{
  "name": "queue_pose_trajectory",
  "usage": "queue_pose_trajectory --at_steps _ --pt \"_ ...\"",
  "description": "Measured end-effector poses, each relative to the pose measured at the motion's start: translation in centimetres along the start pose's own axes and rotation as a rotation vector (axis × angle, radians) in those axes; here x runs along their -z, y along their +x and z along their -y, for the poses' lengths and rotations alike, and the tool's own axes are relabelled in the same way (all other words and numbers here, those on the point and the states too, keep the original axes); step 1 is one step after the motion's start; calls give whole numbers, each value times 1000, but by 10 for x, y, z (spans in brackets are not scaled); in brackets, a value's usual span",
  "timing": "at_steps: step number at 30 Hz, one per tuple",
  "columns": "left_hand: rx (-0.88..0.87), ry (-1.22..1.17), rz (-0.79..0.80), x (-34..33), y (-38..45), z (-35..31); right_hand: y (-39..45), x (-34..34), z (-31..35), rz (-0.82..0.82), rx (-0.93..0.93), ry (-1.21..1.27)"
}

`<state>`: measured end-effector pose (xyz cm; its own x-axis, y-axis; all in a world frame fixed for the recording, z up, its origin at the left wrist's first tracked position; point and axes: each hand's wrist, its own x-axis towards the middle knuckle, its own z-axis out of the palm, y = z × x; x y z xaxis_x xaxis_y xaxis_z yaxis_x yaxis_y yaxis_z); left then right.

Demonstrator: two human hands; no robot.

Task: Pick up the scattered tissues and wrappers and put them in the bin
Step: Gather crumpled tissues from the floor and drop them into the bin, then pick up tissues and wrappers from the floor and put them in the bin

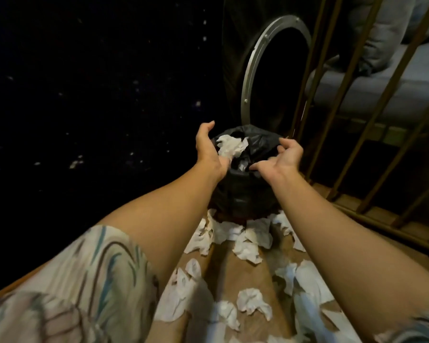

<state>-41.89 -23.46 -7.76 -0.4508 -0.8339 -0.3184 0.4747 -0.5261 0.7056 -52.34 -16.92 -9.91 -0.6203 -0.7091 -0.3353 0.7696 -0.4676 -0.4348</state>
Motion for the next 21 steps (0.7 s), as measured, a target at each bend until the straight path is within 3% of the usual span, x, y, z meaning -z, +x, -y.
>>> queue_pose_trajectory --at_steps 3,13,21 --pt "51 -15 32 30 -14 11 -7 26 -9 12 51 -37" --pt "95 596 -158 199 -103 60 -100 108 -140 -36 -33 -708" --pt "183 917 -207 349 -216 94 -200 172 -242 212 -168 -1219"
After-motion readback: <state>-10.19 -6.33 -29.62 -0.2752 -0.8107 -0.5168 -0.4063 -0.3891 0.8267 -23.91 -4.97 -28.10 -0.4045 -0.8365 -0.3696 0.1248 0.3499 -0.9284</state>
